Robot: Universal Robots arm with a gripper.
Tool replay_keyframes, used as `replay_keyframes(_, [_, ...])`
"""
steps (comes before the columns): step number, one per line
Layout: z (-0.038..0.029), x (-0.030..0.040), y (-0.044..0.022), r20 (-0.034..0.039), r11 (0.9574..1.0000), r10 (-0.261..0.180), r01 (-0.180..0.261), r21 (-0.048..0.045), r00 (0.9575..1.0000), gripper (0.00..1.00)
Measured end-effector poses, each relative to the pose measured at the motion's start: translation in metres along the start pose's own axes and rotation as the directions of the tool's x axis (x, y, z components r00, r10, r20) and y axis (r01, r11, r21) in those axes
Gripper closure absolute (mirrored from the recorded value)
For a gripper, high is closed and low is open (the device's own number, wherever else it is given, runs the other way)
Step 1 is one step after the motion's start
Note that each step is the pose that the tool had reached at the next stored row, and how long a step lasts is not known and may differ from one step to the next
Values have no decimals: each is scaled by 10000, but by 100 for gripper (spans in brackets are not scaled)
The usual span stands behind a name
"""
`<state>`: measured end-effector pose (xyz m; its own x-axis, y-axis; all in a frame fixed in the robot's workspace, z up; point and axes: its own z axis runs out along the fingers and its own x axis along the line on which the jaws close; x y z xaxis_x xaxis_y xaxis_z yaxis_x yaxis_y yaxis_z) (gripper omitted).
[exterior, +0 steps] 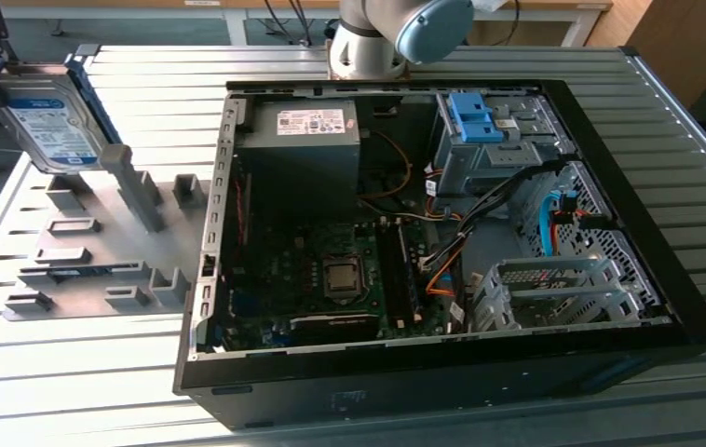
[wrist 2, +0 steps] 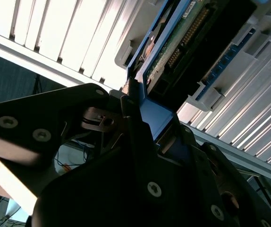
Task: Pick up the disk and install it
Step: 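Pick up the disk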
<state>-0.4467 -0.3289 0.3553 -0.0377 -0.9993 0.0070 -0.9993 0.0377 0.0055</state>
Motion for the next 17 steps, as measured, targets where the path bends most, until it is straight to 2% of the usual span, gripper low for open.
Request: replay_keyframes(17, [-39, 0, 0, 0, 10000, 0, 0, -1, 10000, 64])
